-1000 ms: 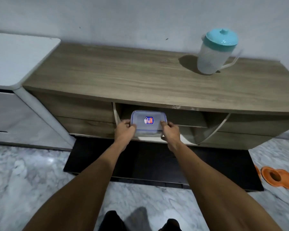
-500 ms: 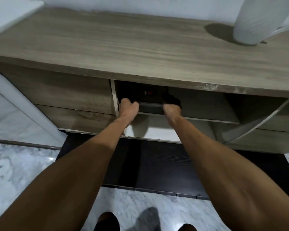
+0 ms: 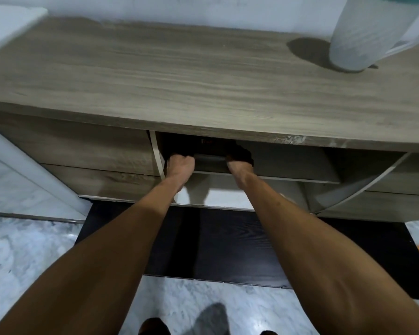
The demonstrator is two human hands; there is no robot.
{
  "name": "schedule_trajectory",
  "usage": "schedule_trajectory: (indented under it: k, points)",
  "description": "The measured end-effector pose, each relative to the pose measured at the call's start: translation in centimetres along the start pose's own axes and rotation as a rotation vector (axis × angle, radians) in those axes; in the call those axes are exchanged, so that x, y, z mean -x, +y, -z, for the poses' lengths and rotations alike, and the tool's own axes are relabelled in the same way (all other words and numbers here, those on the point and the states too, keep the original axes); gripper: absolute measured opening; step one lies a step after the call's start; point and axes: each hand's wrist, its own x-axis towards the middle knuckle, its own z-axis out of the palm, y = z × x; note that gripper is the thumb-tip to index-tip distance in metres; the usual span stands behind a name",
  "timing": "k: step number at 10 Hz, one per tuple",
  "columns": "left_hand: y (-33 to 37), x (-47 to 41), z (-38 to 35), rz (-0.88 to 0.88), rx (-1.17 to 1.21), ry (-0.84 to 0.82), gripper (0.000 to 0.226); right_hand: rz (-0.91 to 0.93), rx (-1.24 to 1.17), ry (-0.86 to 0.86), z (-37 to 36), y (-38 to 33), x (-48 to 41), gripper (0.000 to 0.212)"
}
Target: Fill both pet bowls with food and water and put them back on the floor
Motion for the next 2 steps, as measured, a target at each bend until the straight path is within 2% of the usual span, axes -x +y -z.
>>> schedule_trajectory:
  k: [1, 2]
  points:
    - [0.6, 0.8, 0.6, -0.031, -0.048, 0.011, 0.032, -0.092, -0.228, -0.031, 1.4, 0.2, 1.1, 0.035]
    - [-0.4, 3.6, 1.5, -0.058, -0.005, -0.007, 0.046, -0.264, -0.419, -0.043, 3.7, 1.2, 4.5, 0.042]
